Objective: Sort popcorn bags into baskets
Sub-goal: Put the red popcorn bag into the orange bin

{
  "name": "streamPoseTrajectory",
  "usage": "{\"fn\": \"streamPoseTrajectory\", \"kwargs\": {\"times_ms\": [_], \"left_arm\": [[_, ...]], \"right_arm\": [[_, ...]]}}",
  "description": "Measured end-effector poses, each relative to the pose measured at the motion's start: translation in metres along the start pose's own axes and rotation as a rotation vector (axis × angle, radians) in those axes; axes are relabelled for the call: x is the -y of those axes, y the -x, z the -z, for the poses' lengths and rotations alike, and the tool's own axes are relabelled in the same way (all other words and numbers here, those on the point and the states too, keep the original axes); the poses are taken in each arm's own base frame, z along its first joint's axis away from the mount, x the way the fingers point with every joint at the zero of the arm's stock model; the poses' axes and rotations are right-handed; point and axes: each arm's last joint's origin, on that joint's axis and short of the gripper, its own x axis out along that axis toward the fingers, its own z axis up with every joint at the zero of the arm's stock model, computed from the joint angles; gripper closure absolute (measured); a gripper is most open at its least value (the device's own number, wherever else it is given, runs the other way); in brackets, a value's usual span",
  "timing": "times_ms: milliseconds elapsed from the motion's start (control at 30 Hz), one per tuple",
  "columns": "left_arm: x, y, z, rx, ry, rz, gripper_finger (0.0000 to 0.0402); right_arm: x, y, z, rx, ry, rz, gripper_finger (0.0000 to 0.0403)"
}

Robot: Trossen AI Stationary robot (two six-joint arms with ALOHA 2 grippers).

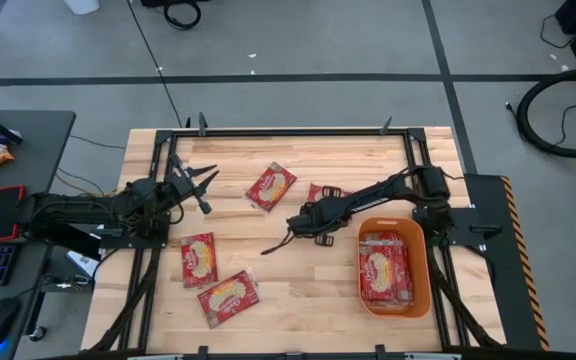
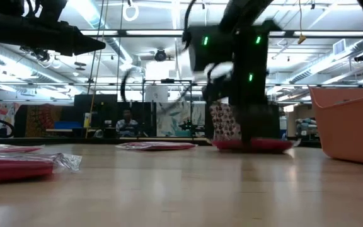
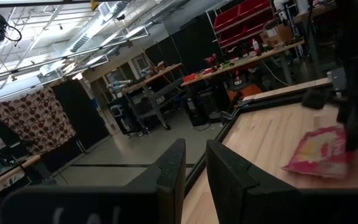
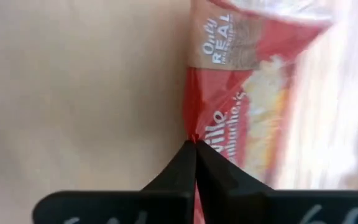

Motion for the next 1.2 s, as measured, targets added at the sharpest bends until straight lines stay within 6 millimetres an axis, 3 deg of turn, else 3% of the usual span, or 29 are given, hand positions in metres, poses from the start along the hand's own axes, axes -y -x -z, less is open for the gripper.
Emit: {"fn": "streamPoseTrajectory", "kwargs": {"times_ms": [267, 467, 833, 1200], "left_arm": [[0.0, 0.0, 0.0, 0.002, 0.001, 0.0, 0.0334], [0.0, 0.0, 0.0, 0.002, 0.001, -0.001, 0.0334], [0.0, 0.0, 0.0, 0.004, 0.002, -0.001, 0.0334], [-0.002, 0.0, -0.005, 0.042, -0.025, -0.022, 0.0334]], "right_arm": [[0.01, 0.054, 0.013, 0.152, -0.101, -0.043, 0.0398], [0.017, 0.083, 0.024, 0.236, -0.18, -0.082, 0.04], [0.008, 0.143, 0.035, 0.373, -0.196, -0.265, 0.0401], [0.009, 0.208, 0.066, 0.263, -0.255, -0.353, 0.0401]]}}
